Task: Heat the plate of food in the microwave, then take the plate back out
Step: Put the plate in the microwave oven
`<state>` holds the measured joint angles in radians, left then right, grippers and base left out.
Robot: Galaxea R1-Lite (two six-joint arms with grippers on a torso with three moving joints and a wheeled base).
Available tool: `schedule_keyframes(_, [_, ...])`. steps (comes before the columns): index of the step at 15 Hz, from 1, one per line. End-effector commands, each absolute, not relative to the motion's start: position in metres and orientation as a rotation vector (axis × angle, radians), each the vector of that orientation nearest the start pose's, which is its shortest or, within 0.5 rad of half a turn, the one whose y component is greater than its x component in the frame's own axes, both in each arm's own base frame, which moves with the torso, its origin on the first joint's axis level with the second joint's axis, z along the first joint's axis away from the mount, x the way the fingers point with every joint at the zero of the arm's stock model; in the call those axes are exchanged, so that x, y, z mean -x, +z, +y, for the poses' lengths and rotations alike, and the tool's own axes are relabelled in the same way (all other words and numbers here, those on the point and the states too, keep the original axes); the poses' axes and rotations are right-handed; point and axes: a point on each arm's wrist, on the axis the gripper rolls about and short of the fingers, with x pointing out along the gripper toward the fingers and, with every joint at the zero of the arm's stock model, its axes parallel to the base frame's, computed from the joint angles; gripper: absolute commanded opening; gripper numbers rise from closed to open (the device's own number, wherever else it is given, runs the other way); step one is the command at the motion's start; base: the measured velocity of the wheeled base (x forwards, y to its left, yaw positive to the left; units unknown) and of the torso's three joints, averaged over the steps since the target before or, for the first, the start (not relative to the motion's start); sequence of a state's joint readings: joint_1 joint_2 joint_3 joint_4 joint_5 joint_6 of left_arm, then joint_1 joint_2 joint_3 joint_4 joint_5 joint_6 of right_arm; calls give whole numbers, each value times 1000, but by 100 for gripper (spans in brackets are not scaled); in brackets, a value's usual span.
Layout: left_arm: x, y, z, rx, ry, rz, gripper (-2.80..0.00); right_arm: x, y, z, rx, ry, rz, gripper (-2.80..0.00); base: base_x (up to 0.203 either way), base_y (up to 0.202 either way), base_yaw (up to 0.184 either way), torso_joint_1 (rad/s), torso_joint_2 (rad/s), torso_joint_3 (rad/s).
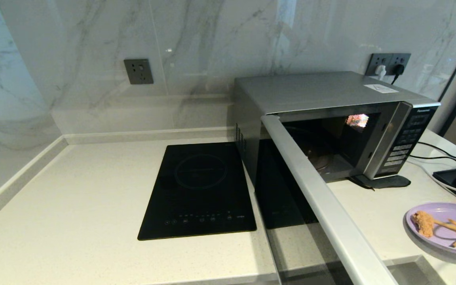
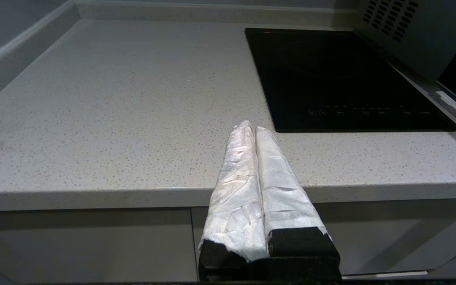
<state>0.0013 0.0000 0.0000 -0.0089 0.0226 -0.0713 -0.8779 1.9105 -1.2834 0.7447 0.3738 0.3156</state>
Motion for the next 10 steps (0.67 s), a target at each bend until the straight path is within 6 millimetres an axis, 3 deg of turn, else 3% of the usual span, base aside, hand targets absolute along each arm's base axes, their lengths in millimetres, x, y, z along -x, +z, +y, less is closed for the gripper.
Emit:
schedule_keyframes(1, [23,76,0,72,24,-9,-280,-186,158,-209,-1070,-547,1038,-280,0,0,0,0,0,0])
schedule_keyframes(10, [23,76,0,72,24,-9,-280,-178,182,-178,-1161,-269,949,-280,0,0,0,0,0,0])
